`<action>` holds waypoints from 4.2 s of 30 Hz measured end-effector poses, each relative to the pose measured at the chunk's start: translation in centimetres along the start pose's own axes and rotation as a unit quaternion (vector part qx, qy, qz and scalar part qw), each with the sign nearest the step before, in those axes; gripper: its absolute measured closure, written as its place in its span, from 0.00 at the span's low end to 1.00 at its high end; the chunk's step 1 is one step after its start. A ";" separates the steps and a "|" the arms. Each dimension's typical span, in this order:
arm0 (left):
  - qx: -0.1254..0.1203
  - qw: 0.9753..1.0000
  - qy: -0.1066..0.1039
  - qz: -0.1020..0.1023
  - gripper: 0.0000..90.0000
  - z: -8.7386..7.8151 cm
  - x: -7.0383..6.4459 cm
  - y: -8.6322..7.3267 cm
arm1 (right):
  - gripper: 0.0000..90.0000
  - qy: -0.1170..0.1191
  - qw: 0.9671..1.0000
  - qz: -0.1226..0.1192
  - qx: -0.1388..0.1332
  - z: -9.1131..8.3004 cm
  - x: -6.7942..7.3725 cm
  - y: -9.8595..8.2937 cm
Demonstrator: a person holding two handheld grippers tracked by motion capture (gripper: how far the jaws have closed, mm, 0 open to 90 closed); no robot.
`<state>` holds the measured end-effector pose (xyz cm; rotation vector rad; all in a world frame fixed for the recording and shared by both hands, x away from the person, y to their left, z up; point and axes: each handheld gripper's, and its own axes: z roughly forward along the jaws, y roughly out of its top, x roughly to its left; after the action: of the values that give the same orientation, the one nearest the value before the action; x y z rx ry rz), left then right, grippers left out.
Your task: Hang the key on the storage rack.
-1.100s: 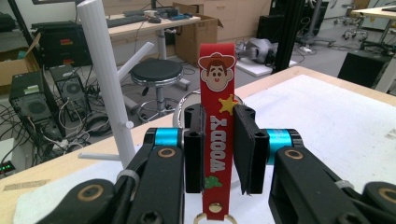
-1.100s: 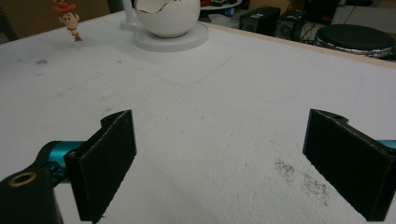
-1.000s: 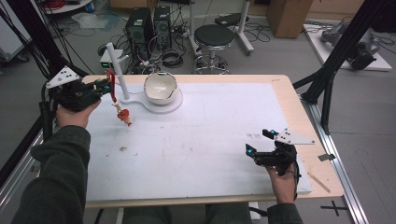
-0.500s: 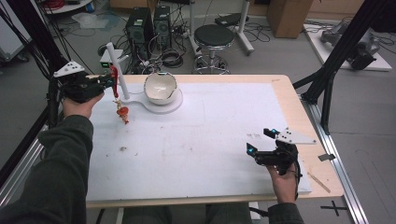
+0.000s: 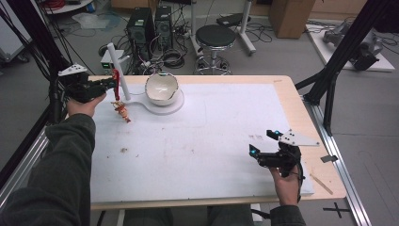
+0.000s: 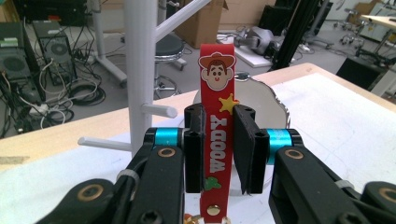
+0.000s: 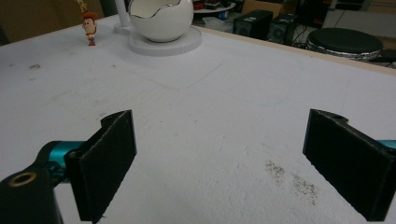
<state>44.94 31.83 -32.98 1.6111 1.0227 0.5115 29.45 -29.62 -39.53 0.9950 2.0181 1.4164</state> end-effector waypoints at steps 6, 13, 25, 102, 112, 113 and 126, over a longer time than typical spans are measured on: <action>0.014 1.000 0.006 -0.013 0.83 0.5 0.6 -0.7 | 0.10 -0.004 1.000 0.000 -0.002 -0.3 0.0 0.0; 0.010 0.999 0.016 -0.034 0.83 0.3 1.4 -1.2 | 0.10 -0.006 1.000 0.000 -0.003 -0.4 0.0 0.0; 0.032 0.996 0.052 -0.061 0.83 1.4 1.7 -1.6 | 0.10 -0.003 1.000 -0.006 -0.001 -0.2 0.3 0.3; 0.030 0.997 0.052 0.053 0.45 -5.9 -6.8 -6.3 | 0.10 0.017 0.999 -0.012 0.028 1.2 -0.6 2.0; 0.032 0.996 0.051 0.064 0.44 -6.8 -7.6 -7.1 | 0.10 0.017 0.999 -0.013 0.028 1.2 -0.6 1.8; 0.034 0.996 0.053 0.063 0.44 -6.9 -7.6 -7.3 | 0.10 0.017 0.999 -0.013 0.028 1.2 -0.6 1.8; 0.025 0.996 0.055 0.063 0.43 -8.1 -8.0 -8.7 | 0.10 0.015 0.999 -0.010 0.034 1.1 -0.5 1.3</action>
<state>31.40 29.92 -37.28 1.7159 1.0263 0.6713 30.96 -29.13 -38.67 0.9832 2.1048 1.3683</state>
